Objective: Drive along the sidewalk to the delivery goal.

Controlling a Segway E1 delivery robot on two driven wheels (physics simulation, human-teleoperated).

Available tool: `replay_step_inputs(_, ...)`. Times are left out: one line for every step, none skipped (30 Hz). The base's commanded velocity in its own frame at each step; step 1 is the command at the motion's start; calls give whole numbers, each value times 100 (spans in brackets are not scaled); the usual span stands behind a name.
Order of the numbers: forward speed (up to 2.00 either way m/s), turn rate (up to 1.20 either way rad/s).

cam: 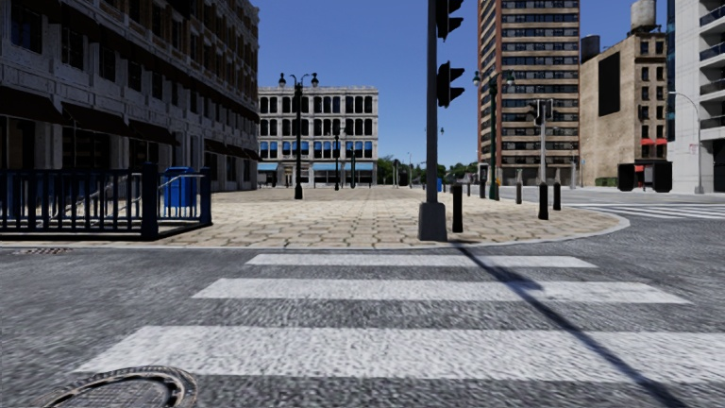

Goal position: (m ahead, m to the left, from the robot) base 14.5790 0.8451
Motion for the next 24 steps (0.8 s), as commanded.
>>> replay_step_inputs(200, 7)
replay_step_inputs(200, 37)
replay_step_inputs(200, 37)
replay_step_inputs(200, 47)
replay_step_inputs(200, 50)
replay_step_inputs(200, 33)
replay_step_inputs(200, 33)
replay_step_inputs(200, 0)
replay_step_inputs(200, 0)
replay_step_inputs(200, 0)
replay_step_inputs(200, 0)
replay_step_inputs(200, 0)
replay_step_inputs(200, 0)
replay_step_inputs(200, 0)
replay_step_inputs(200, 0)
replay_step_inputs(200, 0)
replay_step_inputs(200, 0)
replay_step_inputs(200, 0)
replay_step_inputs(200, 0)
replay_step_inputs(200, 0)
replay_step_inputs(200, 0)
replay_step_inputs(200, 0)
replay_step_inputs(200, 0)
replay_step_inputs(200, 0)
